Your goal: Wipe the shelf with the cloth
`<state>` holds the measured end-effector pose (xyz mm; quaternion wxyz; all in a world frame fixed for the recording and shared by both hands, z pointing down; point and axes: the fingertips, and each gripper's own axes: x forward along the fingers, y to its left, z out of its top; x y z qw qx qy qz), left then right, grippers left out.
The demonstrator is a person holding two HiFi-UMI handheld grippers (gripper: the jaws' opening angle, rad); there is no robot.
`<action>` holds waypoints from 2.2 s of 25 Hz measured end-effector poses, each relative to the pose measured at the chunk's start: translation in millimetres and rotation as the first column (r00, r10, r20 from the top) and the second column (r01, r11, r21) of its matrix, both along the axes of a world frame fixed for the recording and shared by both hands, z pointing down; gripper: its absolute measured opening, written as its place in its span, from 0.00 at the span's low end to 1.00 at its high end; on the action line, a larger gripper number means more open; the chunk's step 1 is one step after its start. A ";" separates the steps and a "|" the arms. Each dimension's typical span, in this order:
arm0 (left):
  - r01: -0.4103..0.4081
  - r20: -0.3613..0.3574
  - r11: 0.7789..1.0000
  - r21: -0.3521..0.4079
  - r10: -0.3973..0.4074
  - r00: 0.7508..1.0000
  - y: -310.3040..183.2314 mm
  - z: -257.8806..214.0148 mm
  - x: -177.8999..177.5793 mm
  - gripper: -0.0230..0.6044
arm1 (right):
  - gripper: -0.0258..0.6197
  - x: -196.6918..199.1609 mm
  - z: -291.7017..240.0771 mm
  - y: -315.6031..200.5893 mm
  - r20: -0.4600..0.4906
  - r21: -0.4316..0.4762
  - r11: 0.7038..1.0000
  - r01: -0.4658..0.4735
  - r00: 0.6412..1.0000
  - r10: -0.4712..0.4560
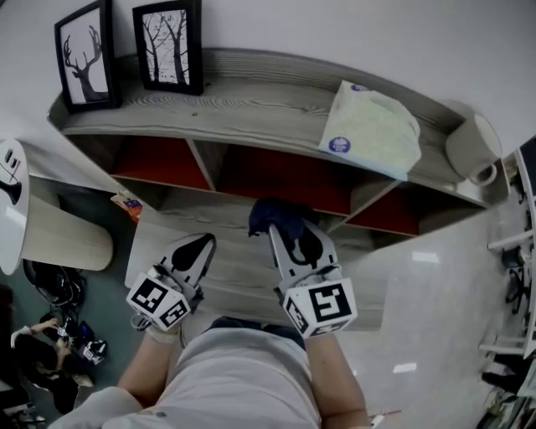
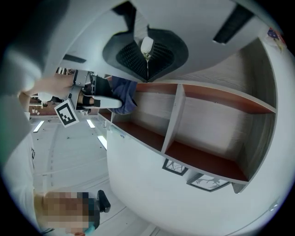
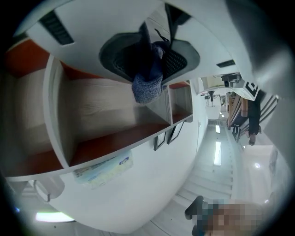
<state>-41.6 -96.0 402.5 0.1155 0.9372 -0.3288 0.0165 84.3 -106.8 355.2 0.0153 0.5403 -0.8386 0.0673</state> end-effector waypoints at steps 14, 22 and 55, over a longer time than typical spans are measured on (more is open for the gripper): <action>0.168 -0.002 0.986 -0.022 -0.168 0.986 1.8 -5.2 -17.4 0.06 | 0.23 -40.7 2.9 -62.1 -0.283 -0.081 0.970 0.231 0.927 -0.245; 0.247 -0.016 0.969 -0.021 -0.248 0.969 2.9 -5.1 -36.4 0.06 | 0.23 -66.2 44.1 -93.0 -0.476 -0.181 0.936 0.301 0.806 -0.351; 0.228 0.008 0.973 -0.031 -0.228 0.974 -3.8 0.8 -23.3 0.06 | 0.25 -32.8 69.2 -178.2 -0.447 -0.359 0.930 0.079 0.860 -0.245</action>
